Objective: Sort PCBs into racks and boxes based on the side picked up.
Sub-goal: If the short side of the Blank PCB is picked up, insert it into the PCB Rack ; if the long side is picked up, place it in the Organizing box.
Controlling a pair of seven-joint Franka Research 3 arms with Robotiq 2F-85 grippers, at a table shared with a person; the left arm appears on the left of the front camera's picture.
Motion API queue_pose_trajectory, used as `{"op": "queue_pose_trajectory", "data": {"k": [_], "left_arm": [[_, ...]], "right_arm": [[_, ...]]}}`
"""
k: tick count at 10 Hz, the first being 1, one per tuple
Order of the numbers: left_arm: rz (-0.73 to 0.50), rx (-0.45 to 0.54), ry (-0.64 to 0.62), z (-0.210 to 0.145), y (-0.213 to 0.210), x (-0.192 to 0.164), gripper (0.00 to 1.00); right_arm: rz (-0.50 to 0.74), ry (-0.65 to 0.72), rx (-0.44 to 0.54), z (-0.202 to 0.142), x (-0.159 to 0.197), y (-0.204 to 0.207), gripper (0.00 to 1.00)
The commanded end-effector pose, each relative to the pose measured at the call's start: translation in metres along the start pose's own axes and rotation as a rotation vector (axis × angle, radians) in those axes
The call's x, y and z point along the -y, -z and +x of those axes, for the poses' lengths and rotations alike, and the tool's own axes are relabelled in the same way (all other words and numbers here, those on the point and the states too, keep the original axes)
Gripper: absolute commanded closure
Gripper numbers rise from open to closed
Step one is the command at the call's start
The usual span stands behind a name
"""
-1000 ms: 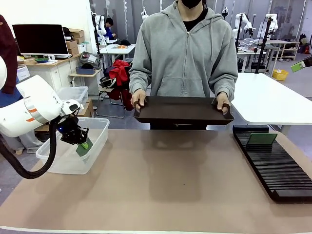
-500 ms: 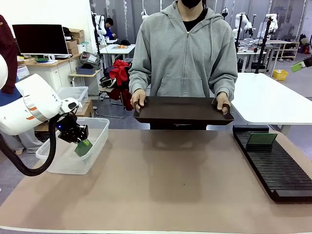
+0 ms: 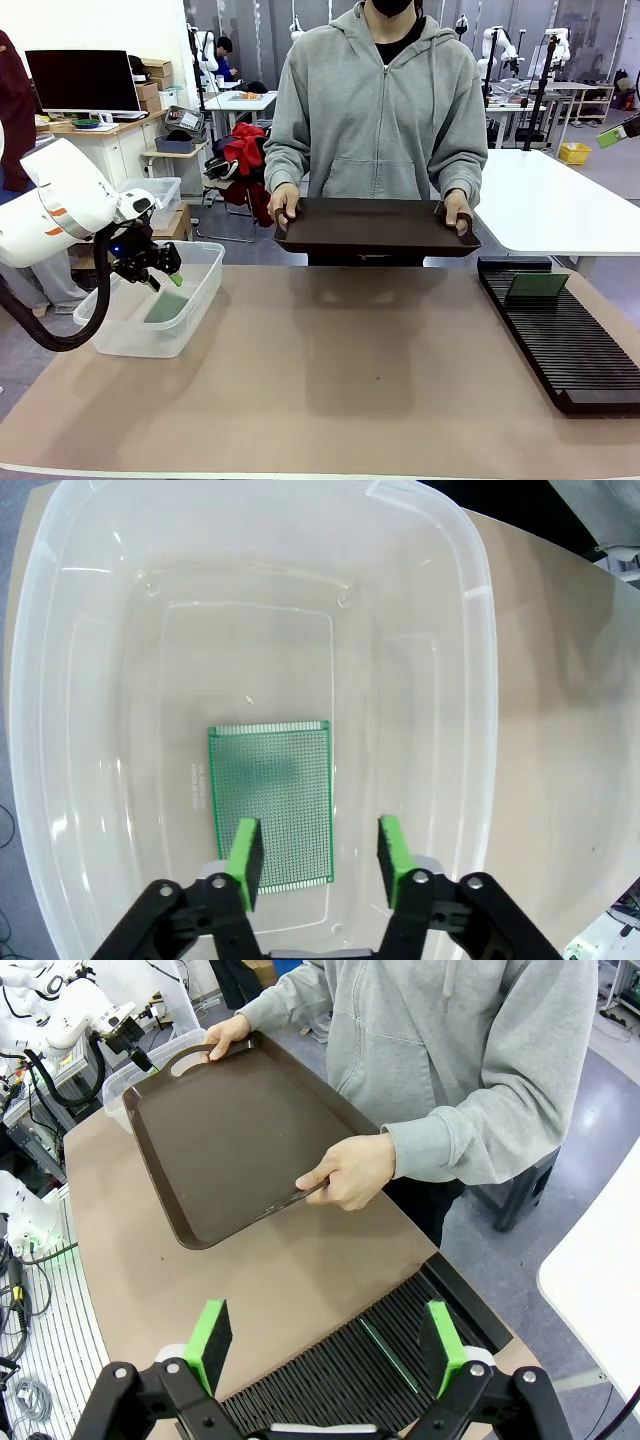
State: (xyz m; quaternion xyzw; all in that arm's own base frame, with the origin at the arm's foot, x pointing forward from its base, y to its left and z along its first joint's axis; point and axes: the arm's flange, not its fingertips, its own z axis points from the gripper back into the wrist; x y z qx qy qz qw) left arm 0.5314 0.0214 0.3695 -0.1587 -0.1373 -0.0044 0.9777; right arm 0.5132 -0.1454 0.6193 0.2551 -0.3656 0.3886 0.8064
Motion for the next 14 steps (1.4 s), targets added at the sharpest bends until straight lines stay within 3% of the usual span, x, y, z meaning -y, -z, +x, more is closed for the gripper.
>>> {"op": "queue_pose_trajectory", "data": {"k": [1, 2, 6, 8, 9, 14], "left_arm": [[0.011, -0.039, 0.001, -0.001, -0.003, -0.003, 0.14], [0.022, -0.055, 0.005, -0.001, -0.004, -0.003, 0.0], [0.028, -0.062, 0.015, 0.002, -0.011, -0.002, 0.0], [-0.047, -0.046, -0.025, 0.001, -0.014, 0.005, 0.0], [0.018, -0.046, 0.021, 0.001, -0.005, 0.0, 0.0], [0.018, -0.046, 0.021, 0.001, -0.005, 0.0, 0.0]], "right_arm": [[0.009, 0.004, 0.011, 0.001, -0.001, 0.001, 0.0], [0.009, 0.004, 0.011, 0.001, -0.001, 0.001, 0.0], [0.009, 0.004, 0.011, 0.001, -0.001, 0.001, 0.0], [0.009, 0.004, 0.011, 0.001, -0.001, 0.001, 0.0], [0.009, 0.004, 0.011, 0.001, -0.001, 0.001, 0.0], [0.009, 0.004, 0.011, 0.001, -0.001, 0.001, 0.0]]}}
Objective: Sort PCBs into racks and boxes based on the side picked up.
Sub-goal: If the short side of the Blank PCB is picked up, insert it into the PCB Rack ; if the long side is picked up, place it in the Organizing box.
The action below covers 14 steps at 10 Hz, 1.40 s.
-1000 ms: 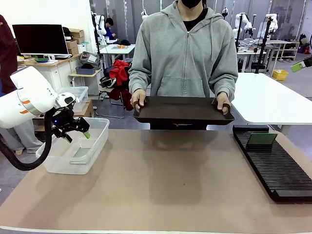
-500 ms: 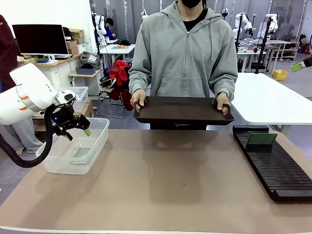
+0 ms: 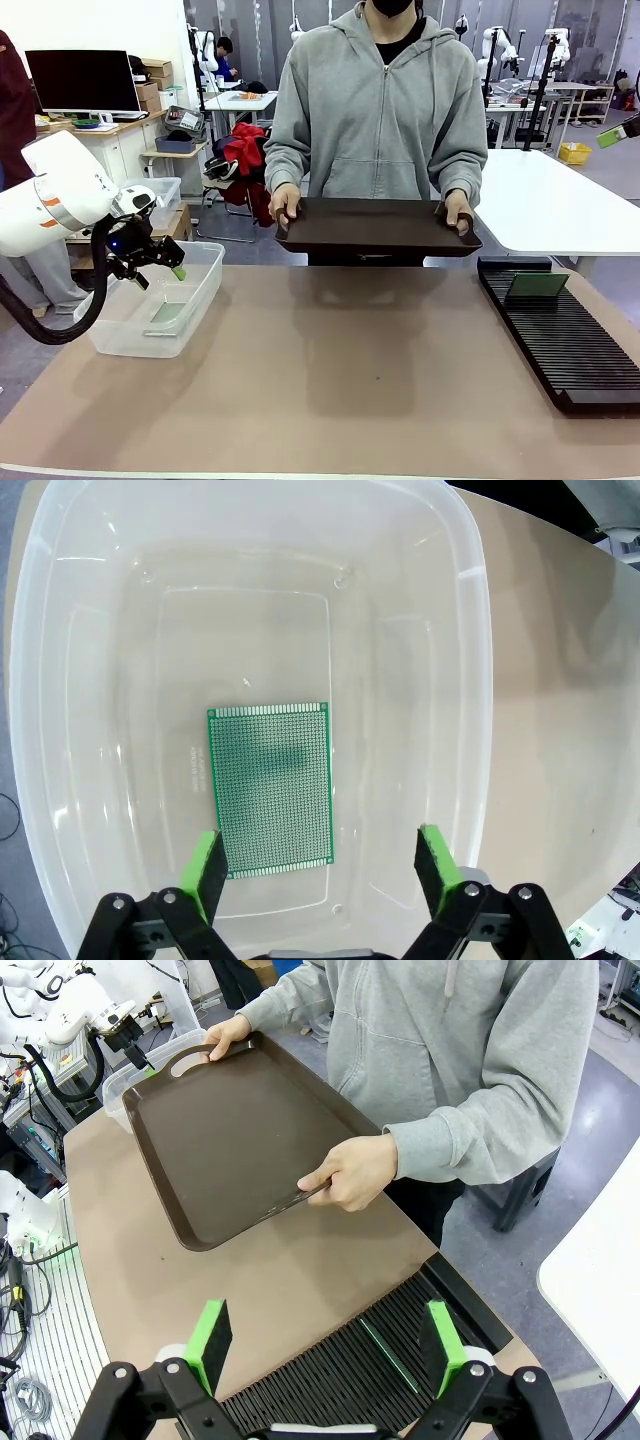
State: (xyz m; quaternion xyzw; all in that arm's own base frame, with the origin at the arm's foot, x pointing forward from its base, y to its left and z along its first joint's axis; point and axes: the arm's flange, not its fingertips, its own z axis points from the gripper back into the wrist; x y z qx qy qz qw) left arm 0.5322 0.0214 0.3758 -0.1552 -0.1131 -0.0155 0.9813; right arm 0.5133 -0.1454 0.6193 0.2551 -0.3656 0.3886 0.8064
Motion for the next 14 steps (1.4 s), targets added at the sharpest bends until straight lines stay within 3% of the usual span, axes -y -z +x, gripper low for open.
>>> {"op": "queue_pose_trajectory", "data": {"k": [1, 2, 4, 8, 11, 12, 14], "left_arm": [[0.013, 0.005, 0.005, -0.001, 0.0, -0.002, 0.0], [0.0, 0.0, 0.0, 0.0, 0.0, 0.0, 0.0], [-0.142, -0.098, 0.15, -0.001, -0.035, -0.001, 0.0], [-0.192, -0.082, 0.415, 0.011, -0.106, -0.005, 0.0], [-0.176, 0.051, 0.638, 0.014, -0.176, 0.013, 0.0], [-0.142, 0.139, 0.707, 0.01, -0.19, 0.018, 0.0], [-0.188, 0.256, 0.805, 0.005, -0.216, 0.028, 0.0]], "right_arm": [[0.009, 0.004, 0.011, 0.001, -0.001, 0.001, 0.0], [0.009, 0.004, 0.011, 0.001, -0.001, 0.001, 0.0], [0.009, 0.004, 0.011, 0.001, -0.001, 0.001, 0.0], [0.009, 0.004, 0.011, 0.001, -0.001, 0.001, 0.0], [0.009, 0.004, 0.011, 0.001, -0.001, 0.001, 0.0], [0.009, 0.004, 0.011, 0.001, -0.001, 0.001, 0.0], [0.009, 0.004, 0.011, 0.001, -0.001, 0.001, 0.0]]}}
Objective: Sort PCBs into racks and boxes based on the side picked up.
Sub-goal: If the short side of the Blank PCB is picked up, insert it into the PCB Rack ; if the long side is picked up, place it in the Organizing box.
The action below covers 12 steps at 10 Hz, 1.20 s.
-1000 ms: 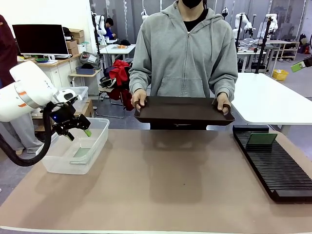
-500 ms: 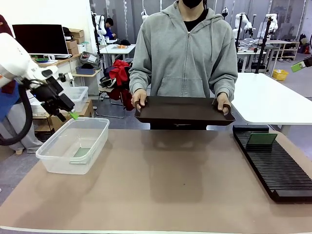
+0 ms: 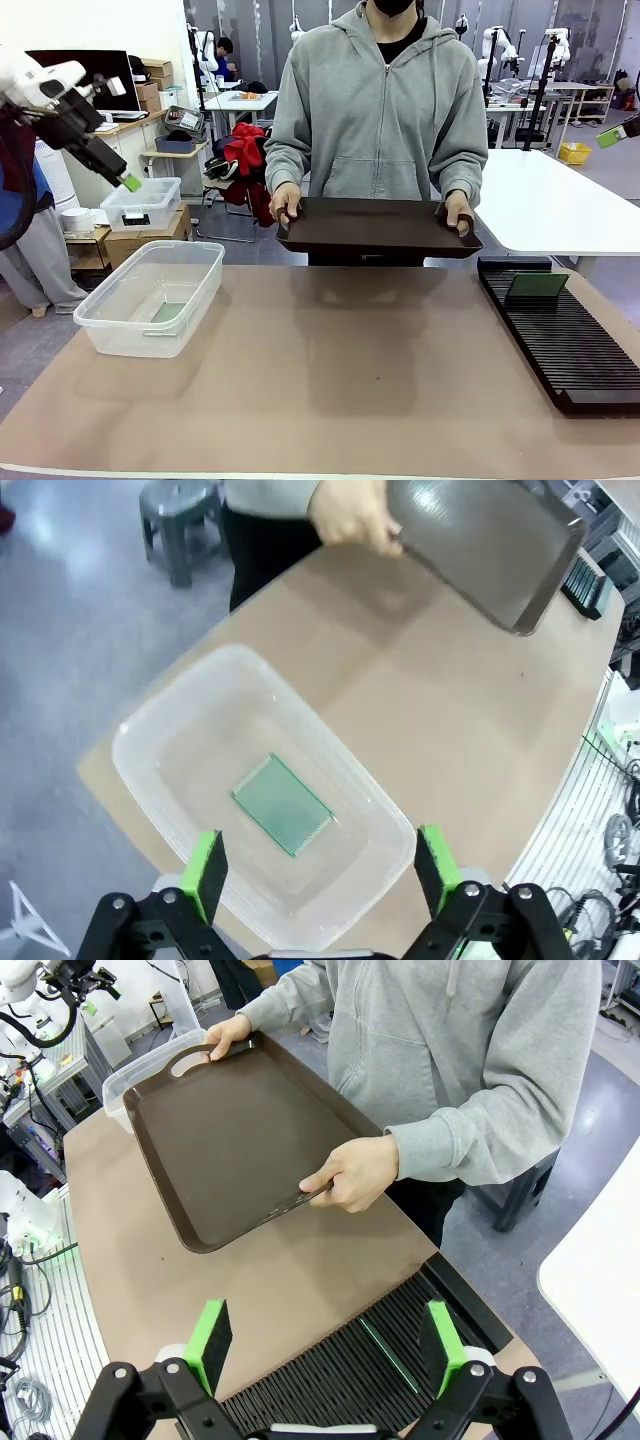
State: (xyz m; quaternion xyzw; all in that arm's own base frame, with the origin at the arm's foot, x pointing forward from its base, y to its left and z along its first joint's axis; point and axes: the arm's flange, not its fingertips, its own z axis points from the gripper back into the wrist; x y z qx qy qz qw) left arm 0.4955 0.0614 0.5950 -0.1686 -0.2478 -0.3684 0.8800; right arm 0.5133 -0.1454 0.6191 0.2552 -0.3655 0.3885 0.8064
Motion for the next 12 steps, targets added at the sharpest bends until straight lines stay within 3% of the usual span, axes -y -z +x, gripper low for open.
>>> {"op": "queue_pose_trajectory", "data": {"k": [1, 3, 7, 12], "left_arm": [[-0.035, 0.119, 0.097, -0.008, -0.002, 0.009, 0.0], [-0.105, 0.181, 0.157, 0.0, -0.015, 0.03, 0.0], [-0.11, 0.183, 0.229, 0.011, -0.02, 0.057, 0.0], [-0.101, 0.168, 0.212, 0.018, -0.024, 0.055, 0.0]], "right_arm": [[0.009, 0.004, 0.011, 0.001, -0.001, 0.001, 0.0], [0.009, 0.004, 0.011, 0.001, -0.001, 0.001, 0.0], [0.009, 0.004, 0.011, 0.001, -0.001, 0.001, 0.0], [0.009, 0.004, 0.011, 0.001, -0.001, 0.001, 0.0]]}}
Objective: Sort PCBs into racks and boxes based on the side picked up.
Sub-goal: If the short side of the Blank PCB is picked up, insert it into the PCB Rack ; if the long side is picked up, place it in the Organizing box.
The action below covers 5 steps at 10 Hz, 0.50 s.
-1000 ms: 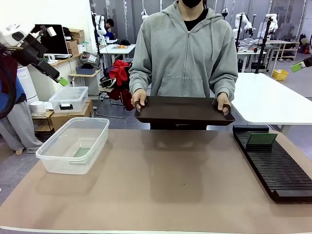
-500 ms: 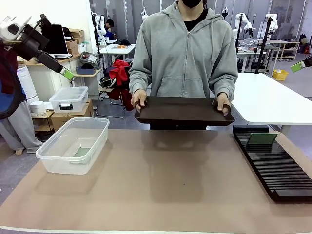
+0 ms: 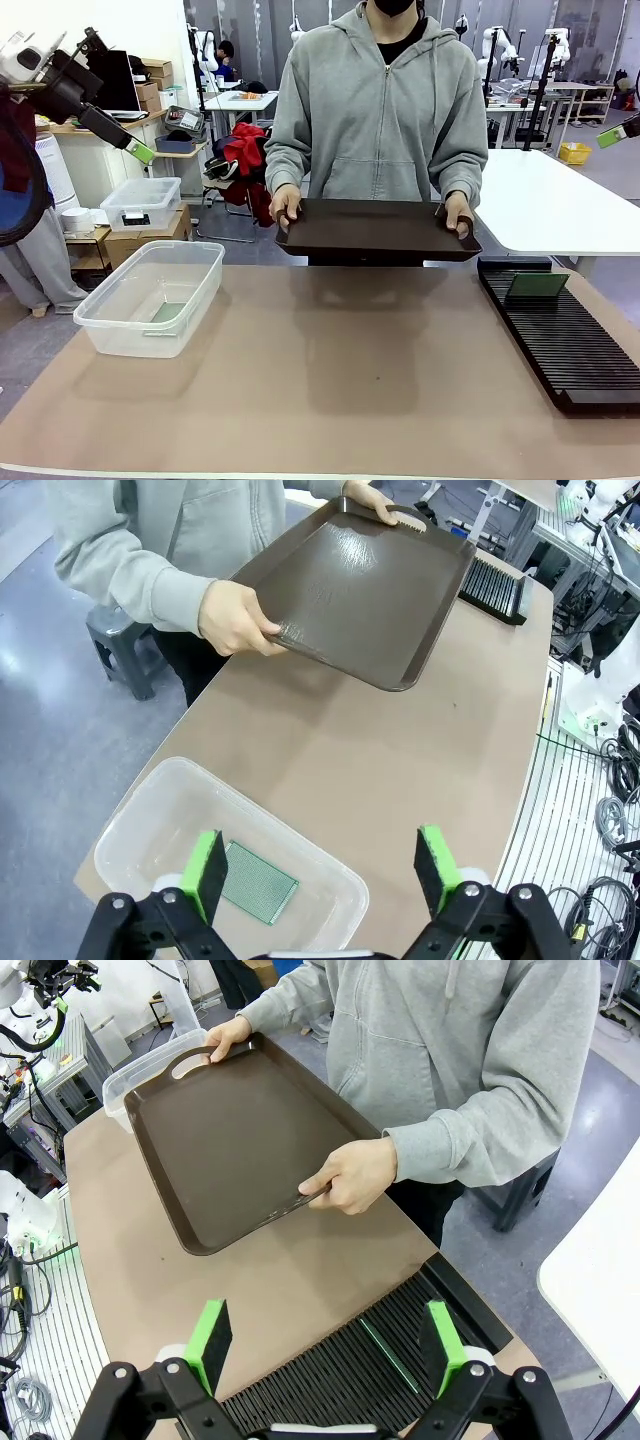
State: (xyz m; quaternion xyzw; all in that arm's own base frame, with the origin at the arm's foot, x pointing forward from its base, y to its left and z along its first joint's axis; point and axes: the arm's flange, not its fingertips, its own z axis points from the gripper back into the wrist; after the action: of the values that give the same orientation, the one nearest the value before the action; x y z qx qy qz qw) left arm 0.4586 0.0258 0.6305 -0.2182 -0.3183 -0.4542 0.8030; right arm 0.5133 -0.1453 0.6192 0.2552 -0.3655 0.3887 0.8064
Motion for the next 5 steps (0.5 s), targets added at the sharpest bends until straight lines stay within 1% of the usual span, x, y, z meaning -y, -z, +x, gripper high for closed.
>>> {"op": "queue_pose_trajectory", "data": {"k": [1, 4, 5], "left_arm": [[0.002, -0.003, 0.005, 0.0006, -0.0007, 0.0, 0.0], [0.0, 0.0, 0.0, 0.0001, -0.0001, 0.0, 0.0], [0.032, 0.012, -0.057, 0.0056, -0.0064, 0.0009, 0.0]], "right_arm": [[0.008, 0.004, 0.011, 0.0008, -0.0012, 0.0008, 0.0], [0.008, 0.004, 0.011, 0.0008, -0.0012, 0.0008, 0.0], [0.008, 0.004, 0.011, 0.0008, -0.0012, 0.0008, 0.0]]}}
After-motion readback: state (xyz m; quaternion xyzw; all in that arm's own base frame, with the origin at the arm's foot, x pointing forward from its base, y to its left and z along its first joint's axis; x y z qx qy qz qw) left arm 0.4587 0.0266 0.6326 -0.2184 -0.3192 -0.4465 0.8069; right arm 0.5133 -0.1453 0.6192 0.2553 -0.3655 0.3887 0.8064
